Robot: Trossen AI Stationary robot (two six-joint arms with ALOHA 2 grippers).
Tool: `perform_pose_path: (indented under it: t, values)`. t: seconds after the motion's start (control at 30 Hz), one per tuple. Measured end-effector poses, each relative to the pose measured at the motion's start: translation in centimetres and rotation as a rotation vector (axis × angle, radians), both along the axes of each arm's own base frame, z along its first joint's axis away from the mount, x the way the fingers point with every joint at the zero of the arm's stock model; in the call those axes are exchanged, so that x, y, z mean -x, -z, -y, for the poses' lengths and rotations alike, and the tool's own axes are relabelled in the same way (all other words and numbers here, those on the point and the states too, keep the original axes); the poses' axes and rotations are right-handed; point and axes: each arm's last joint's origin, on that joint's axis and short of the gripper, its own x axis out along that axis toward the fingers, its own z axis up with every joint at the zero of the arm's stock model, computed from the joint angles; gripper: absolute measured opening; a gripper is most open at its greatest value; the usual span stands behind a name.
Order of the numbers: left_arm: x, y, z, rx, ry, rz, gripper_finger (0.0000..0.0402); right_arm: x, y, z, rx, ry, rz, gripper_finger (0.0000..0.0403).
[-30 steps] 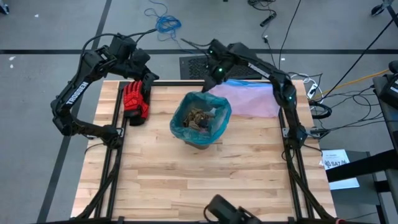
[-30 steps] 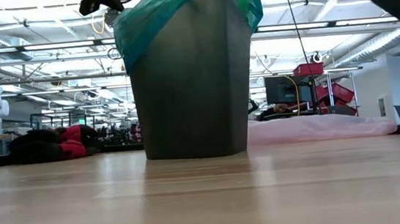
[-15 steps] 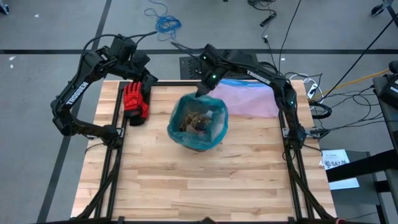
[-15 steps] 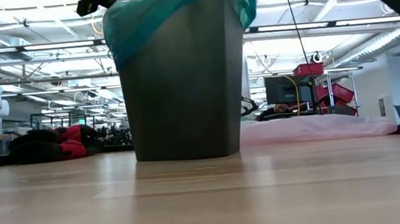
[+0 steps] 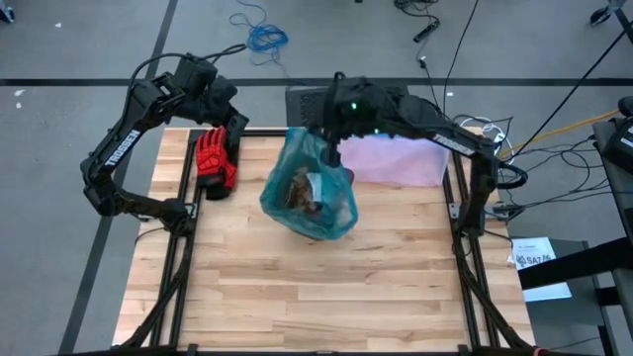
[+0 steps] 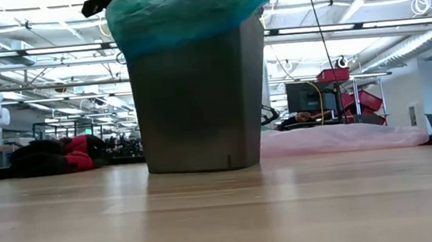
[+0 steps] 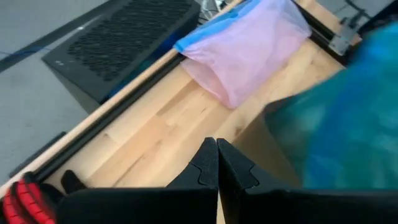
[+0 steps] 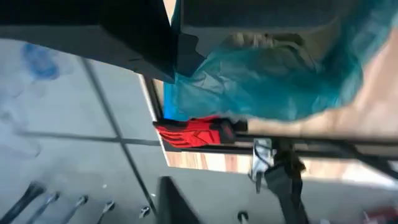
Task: Place trash/remove bag and relplace
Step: Remove the blue trash bag from the black trash bin
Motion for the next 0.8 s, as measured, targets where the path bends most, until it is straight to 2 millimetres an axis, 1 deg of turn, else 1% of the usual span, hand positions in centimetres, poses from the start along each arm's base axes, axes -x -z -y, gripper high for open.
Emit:
perform_pose_path:
  t: [0.07,0.17,0.3,0.4,0.47,0.53,0.7,0.8]
  values:
    - [0.0,0.0,-0.1,-0.006,-0.007,-0.002,0.0,-0.3,0.1,-1.2,0.071,-0.028,-0.028,0.0]
    - [-0.1,-0.1,-0.2,-0.022,-0.006,0.014,0.0,-1.1,1.2,-2.2,0.086,-0.07,-0.091,0.0]
    - [-0.4,-0.4,-0.3,-0.027,0.029,0.066,0.0,-2.0,2.8,-2.4,0.069,-0.083,-0.166,0.0]
    - [-1.2,-0.4,-0.5,-0.005,0.101,0.115,0.0004,-2.3,3.1,-2.4,0.082,-0.071,-0.17,0.0]
    - [-1.9,-0.3,-0.6,0.043,0.173,0.161,0.0019,-2.2,2.7,-2.6,0.089,-0.074,-0.15,0.0]
    - [-2.5,-0.1,-0.7,0.087,0.254,0.209,0.0041,-2.0,2.3,-2.8,0.092,-0.078,-0.136,0.0]
    - [-3.2,0.1,-0.7,0.071,0.427,0.252,0.0111,-1.5,1.4,-3.3,0.104,-0.09,-0.099,0.0]
    - [-4.0,0.5,-0.6,0.071,0.486,0.246,0.0143,-1.3,1.0,-3.6,0.11,-0.093,-0.079,0.0]
